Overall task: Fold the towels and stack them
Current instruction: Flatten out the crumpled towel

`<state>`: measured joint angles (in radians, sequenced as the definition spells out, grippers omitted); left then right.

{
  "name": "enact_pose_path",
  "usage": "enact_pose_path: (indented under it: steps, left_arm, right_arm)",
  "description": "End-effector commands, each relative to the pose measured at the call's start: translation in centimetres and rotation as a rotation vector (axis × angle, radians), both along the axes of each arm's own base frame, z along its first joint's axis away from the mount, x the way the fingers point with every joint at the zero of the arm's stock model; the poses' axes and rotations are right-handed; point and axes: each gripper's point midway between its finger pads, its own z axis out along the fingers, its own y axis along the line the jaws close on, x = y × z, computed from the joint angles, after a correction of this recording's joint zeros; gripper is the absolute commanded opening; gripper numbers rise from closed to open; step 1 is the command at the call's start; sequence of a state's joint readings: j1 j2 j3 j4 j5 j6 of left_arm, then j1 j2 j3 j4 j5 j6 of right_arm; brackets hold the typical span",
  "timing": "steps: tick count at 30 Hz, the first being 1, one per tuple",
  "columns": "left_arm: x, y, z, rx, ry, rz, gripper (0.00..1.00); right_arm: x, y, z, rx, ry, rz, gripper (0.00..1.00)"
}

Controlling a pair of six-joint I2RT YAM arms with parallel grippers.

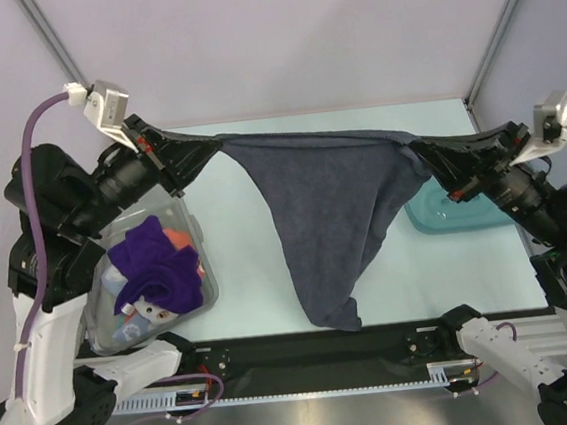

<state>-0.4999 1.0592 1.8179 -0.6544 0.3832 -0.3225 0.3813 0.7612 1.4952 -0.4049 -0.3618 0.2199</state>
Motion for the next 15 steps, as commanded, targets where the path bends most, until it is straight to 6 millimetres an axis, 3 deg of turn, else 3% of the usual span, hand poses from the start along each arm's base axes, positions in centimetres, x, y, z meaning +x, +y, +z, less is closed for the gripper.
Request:
enact_pose_path:
  steps: [1, 5, 8, 12, 15]
  left_arm:
    - [-2.2, 1.2, 4.3, -0.076, -0.11, -0.005, 0.0]
    - [-5.4, 1.5, 7.6, -0.165, -0.176, -0.082, 0.0]
    - [-8.2, 1.5, 9.5, -0.241, -0.213, -0.172, 0.0]
    - [-9.5, 2.1, 11.0, -0.289, -0.246, -0.19, 0.0]
    - [-9.6, 2.5, 11.5, -0.297, -0.255, -0.17, 0.0]
  right_arm:
    - [-4.6, -1.8, 5.8, 0.114, -0.193, 0.008, 0.0]
    - [-6.2, -1.5, 6.6, 0.15, -0.224, 0.069, 0.0]
    - [-8.7, -0.9, 7.4, 0.176, -0.274, 0.173, 0.0]
    - [-10.9, -1.5, 9.4, 0.252, -0.348, 0.208, 0.0]
    - [-11.3, -2.2, 10.3, 0.271, -0.367, 0.182, 0.0]
